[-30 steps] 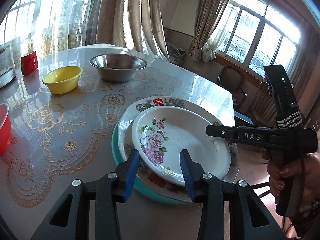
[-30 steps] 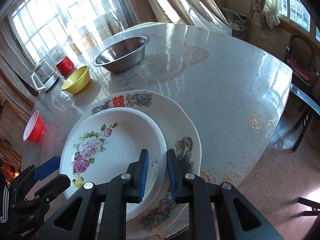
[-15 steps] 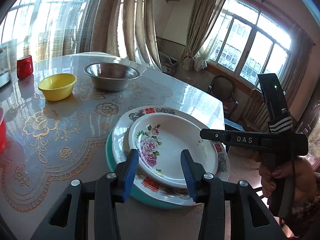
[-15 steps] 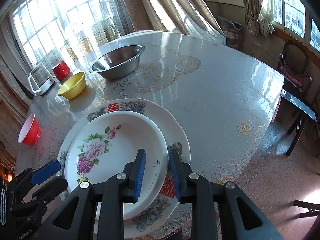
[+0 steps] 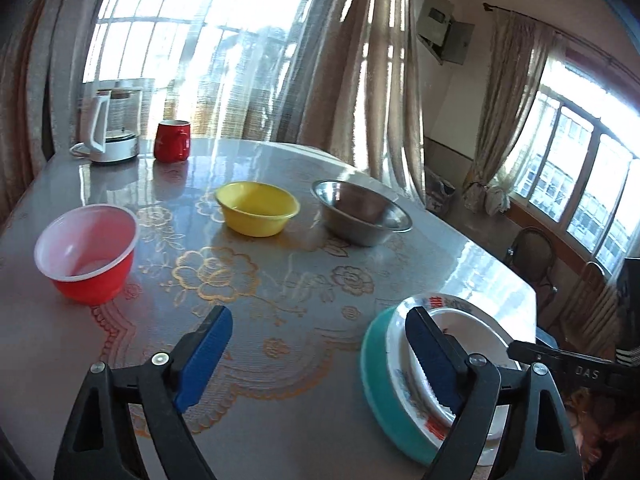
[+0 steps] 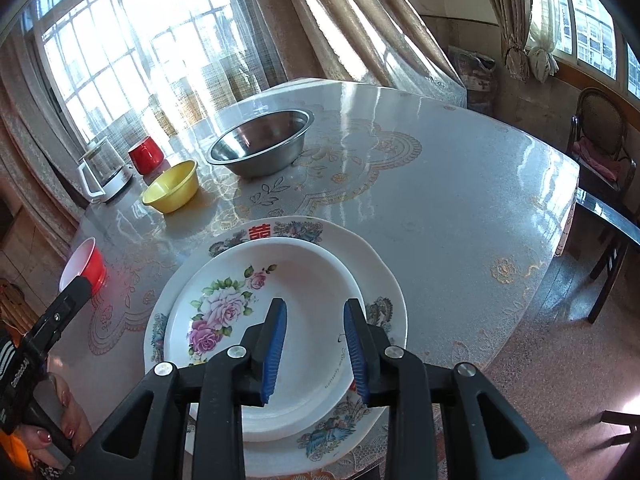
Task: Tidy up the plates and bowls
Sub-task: 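Open both grippers to release the rose-patterned plate and pull back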
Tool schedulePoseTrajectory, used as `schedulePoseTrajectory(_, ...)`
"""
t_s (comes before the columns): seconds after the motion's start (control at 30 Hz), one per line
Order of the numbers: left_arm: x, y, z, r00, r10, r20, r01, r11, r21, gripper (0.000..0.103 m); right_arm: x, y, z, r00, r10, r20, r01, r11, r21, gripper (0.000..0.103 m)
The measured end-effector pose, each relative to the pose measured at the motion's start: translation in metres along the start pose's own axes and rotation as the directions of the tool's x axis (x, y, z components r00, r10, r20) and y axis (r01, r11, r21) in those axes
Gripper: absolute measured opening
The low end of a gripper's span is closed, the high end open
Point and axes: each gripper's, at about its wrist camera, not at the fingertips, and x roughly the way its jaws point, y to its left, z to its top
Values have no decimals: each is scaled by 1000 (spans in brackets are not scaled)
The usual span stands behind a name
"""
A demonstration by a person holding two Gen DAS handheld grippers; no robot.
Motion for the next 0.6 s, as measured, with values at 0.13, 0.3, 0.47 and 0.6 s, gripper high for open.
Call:
schedulePoseTrajectory(0.13, 17, 15, -6, 993, 93, -68, -95, 995, -32, 90, 5, 9, -2, 1000, 20, -16, -20, 1000, -12, 30)
schedulePoseTrajectory(0.3, 28, 17, -13, 981, 169, -95, -169, 986, 7, 90, 11, 18, -3, 999, 40, -33, -40, 999, -17, 30)
schedulePoseTrajectory(0.47, 33, 20, -14, 978, 168, -122, -169, 986, 0, 90, 11, 18, 3, 998, 57, -25, -57, 998, 2, 30)
schedulePoseTrajectory(0.6, 30, 26, -14, 984, 130, -123, -135, 990, -37, 91, 10, 12, 16, 998, 67, -7, -67, 997, 35, 32)
